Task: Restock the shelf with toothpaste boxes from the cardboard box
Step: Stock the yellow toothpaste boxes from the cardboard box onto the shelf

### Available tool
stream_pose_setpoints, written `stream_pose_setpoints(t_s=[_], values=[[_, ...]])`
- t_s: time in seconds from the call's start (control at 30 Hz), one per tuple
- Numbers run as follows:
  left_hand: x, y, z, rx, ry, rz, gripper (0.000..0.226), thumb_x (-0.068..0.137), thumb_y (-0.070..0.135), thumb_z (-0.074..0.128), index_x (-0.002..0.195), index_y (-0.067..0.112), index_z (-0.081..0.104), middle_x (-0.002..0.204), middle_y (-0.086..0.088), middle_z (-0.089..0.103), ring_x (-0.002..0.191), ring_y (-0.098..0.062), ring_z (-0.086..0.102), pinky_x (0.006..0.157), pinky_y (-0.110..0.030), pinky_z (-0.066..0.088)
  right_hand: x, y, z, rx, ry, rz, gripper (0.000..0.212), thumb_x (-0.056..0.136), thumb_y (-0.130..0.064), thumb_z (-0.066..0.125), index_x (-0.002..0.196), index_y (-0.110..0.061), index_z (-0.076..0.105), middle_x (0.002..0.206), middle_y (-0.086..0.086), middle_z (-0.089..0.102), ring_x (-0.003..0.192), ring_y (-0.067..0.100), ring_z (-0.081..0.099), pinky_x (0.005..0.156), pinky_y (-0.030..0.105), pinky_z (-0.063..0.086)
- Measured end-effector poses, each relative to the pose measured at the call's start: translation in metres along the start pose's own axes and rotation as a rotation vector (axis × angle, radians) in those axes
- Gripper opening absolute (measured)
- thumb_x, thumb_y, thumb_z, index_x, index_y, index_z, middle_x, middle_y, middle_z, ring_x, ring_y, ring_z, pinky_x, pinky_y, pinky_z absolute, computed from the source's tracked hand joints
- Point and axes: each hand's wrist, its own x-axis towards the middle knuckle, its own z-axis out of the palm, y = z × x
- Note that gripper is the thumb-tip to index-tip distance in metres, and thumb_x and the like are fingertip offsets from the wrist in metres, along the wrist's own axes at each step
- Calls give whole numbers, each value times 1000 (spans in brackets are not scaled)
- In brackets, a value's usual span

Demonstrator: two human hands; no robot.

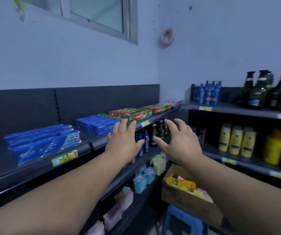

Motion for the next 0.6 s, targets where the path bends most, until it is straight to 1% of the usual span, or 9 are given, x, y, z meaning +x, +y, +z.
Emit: stream_pose_setpoints(t_s=[0.13,0.3,0.47,0.6], values=[[18,72,26,-55,-27,120,74,93,54,47,151,25,11,160,-3,5,146,-28,5,114,-52,24,-9,73,-22,-54,21,112,78,85,-75,39,150,-36,22,158,2,19,144,26,22,115,46,27],[42,141,58,-106,-81,237,74,93,54,46,152,26,10,160,-2,5,146,-27,4,114,-51,24,-12,140,-33,-101,58,228,76,85,-75,40,149,-36,22,157,1,21,143,25,23,114,44,28],[76,182,95,-122,-92,318,75,93,55,45,152,26,9,160,-2,6,146,-27,6,114,-50,21,1,187,-19,-175,51,339,76,85,-75,39,149,-38,20,159,2,19,145,26,21,115,44,25],[116,196,132,-134,-117,348,74,94,55,43,152,27,8,160,-2,6,146,-28,5,114,-51,20,33,210,1,-249,42,375,78,86,-75,37,150,-36,16,160,2,16,147,26,16,117,46,23]])
